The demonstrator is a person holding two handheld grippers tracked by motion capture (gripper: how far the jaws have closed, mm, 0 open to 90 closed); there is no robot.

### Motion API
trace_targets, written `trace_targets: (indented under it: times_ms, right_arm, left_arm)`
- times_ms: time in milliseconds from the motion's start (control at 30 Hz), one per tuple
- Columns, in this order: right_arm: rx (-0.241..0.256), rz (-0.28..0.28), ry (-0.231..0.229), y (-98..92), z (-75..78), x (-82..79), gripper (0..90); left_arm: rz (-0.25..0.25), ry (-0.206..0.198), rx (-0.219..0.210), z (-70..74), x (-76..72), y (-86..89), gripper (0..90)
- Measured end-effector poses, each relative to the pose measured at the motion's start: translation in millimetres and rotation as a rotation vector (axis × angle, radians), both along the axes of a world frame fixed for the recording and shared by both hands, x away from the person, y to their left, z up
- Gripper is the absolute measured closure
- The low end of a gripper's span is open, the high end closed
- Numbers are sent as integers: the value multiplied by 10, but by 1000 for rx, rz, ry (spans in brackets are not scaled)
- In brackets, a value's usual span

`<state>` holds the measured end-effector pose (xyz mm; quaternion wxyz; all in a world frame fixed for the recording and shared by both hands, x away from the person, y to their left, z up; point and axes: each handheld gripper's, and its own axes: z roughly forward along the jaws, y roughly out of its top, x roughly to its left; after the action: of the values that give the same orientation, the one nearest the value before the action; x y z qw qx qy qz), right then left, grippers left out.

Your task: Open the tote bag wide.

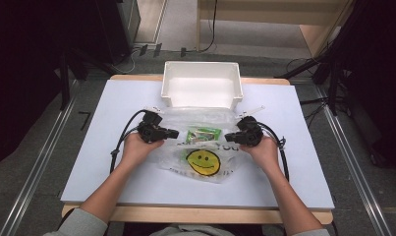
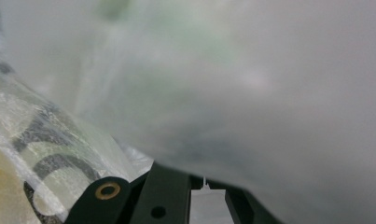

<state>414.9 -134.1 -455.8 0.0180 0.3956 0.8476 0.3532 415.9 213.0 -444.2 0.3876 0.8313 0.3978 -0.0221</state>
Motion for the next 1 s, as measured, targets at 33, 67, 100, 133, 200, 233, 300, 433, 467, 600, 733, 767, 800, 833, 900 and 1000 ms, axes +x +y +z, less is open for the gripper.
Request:
trace_targets:
  times_ms: [33, 67, 100, 133, 200, 233, 300, 433, 467, 600, 733, 767, 800, 833, 900, 1000]
  right_arm:
    - [0, -2, -7, -11, -16, -6, 900]
    - [-5, -5, -4, -17, -20, -11, 899]
    - [-10, -8, -6, -25, -31, -17, 899]
    - [-10, -12, 2, -32, -38, -22, 898]
    - [-15, -18, -1, -38, -46, -26, 897]
    - [-20, -16, -7, -41, -48, -26, 897]
    - [-37, -21, -18, -43, -58, -33, 897]
    - [-42, -34, -11, -71, -99, -39, 898]
    - [-44, -38, -9, -80, -109, -38, 897]
    - [-46, -55, -12, -136, -122, -37, 898]
    - [-56, -84, -15, -211, -120, -51, 900]
    - [-66, -93, -19, -238, -118, -57, 900]
    - [-69, -103, -18, -259, -116, -60, 900]
    - [-76, -115, -18, -293, -112, -64, 900]
    - [-85, -137, -15, -372, -110, -74, 900]
    - [-88, -162, -8, -465, -110, -90, 900]
  left_arm:
    - [4, 1, 4, -9, -4, 8, 857]
    - [6, 4, 2, -22, -6, 14, 856]
    - [6, 7, 10, -32, -6, 25, 857]
    - [10, 5, 9, -38, -10, 32, 857]
    - [18, 3, 6, -48, -16, 48, 857]
    - [21, 0, 17, -53, -18, 58, 857]
    - [26, -1, 37, -74, -13, 81, 858]
    - [52, 8, 47, -119, 4, 124, 862]
    - [61, 6, 65, -127, 6, 129, 862]
    - [86, 27, 70, -159, 23, 188, 872]
    - [117, 27, 87, -147, 31, 255, 900]
    - [128, 29, 90, -143, 30, 273, 900]
    - [143, 30, 93, -140, 30, 299, 900]
    - [153, 38, 94, -136, 33, 329, 900]
    - [172, 51, 84, -137, 36, 393, 900]
    - [196, 67, 83, -128, 32, 444, 900]
